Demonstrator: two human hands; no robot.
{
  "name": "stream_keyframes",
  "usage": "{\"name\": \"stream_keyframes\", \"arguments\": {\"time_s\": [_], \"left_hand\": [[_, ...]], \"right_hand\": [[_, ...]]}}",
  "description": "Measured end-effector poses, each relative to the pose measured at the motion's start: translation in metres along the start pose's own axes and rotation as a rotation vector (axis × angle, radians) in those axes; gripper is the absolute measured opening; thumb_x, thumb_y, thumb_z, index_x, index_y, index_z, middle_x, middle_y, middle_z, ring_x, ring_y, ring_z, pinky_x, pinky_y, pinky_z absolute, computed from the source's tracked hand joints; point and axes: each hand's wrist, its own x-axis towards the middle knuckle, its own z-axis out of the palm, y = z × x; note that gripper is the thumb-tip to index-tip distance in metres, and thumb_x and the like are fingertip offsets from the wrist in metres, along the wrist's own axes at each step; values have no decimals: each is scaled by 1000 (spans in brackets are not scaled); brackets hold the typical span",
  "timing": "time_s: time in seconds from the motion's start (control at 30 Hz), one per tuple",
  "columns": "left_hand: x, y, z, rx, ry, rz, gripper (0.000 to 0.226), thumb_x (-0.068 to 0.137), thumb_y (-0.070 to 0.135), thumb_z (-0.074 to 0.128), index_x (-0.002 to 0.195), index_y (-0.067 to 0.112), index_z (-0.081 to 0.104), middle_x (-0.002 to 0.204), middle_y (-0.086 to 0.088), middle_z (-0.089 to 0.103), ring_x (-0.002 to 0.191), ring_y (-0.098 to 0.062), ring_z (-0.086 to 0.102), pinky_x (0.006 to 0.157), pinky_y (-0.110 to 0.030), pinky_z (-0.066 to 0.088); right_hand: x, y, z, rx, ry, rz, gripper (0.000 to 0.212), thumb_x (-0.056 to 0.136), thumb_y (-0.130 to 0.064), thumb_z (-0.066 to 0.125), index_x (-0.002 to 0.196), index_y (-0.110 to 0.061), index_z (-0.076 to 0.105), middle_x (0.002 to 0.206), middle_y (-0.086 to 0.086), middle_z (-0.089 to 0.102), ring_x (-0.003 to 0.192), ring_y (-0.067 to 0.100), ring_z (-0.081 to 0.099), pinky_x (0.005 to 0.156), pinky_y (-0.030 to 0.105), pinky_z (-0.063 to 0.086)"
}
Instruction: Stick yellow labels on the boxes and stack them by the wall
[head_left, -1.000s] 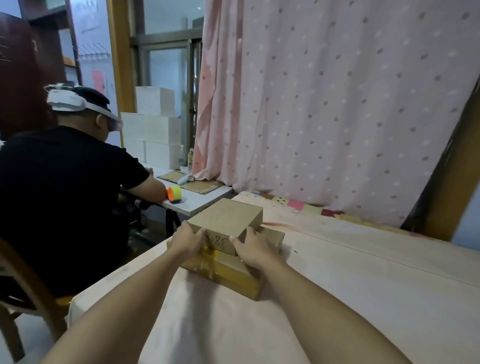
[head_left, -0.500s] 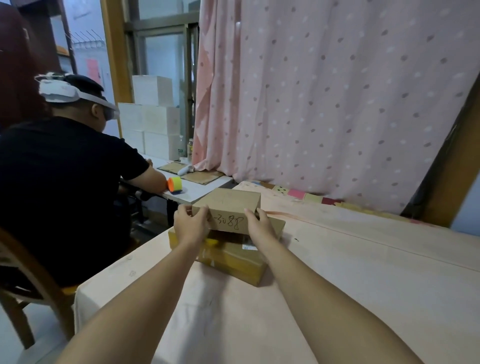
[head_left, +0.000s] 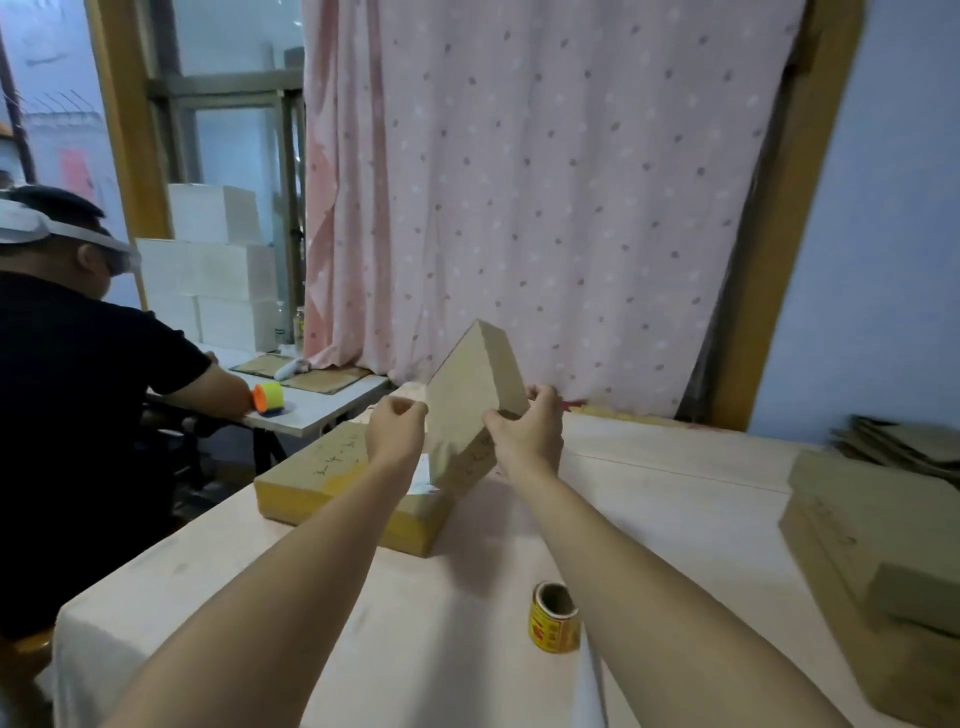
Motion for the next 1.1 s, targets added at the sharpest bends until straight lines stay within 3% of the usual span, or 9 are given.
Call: {"name": "stream_keyframes", "arguments": {"time_s": [0.07,0.27,0.43,0.53,0.67,0.8,0.9,1.03,1.1], "left_hand": [[-18,17,20,-85,-83,11,9,94,20,58,87,15,62,93,-7,66,84,-24,61,79,-44,55],[-74,56,75,-128,-376,-154,57,74,61,75,105,13,68,94,-11,71,84,-33,73,72,-45,63],[-113,67,113,-140,-417,-231,53,63,42,86,100,11,66,94,-13,72,86,-32,72,70,-45,62],[-130,62,124,-97,-414,-215,50,56,40,82,93,9,68,89,-13,68,77,-31,67,68,-40,57],[-150,57,132,-185,-458,-165,40,58,39,81,84,9,72,83,-12,63,76,-29,57,65,-41,46],[-160,57,130,-231,-536,-121,54,55,41,79,96,6,74,87,-9,72,77,-29,58,57,-35,41],[-159,53,123,-277,-645,-155,65,61,42,77,115,7,72,107,-15,73,90,-31,68,70,-39,51],[-171,46,121,-302,-728,-177,33,88,32,63,111,11,71,104,-10,74,91,-28,68,71,-36,52],[-174,38,124,-298,-700,-174,21,91,23,61,106,11,69,100,-9,70,86,-25,65,71,-35,48]], "right_hand": [[-6,1,-28,-119,-2,-139,55,83,-30,73,129,-19,46,133,-1,49,110,30,60,88,36,48],[-27,12,-98,-416,-65,-510,46,92,-25,66,132,-12,49,130,5,48,114,32,56,87,42,47],[-37,36,-150,-597,-117,-720,53,84,-23,72,130,-20,45,131,-3,45,110,23,57,80,42,58],[-38,39,-187,-450,-174,-514,56,84,-47,73,130,-26,50,134,-13,46,114,12,53,87,29,49],[-24,50,-234,-400,-110,-141,55,94,-58,58,136,-24,51,140,-8,47,124,17,53,100,40,48],[-20,61,-267,-252,29,89,64,96,-53,58,148,-19,42,150,-2,45,131,23,51,101,41,47],[-21,66,-282,-3,5,258,67,94,-54,59,149,-20,43,145,-5,53,127,22,54,96,36,45],[-29,72,-294,223,-131,319,46,94,-53,65,128,-22,62,121,-7,70,106,13,67,93,36,55],[-33,80,-297,215,-111,302,62,83,-61,72,130,-23,59,120,-7,69,110,16,67,99,43,55]]}}
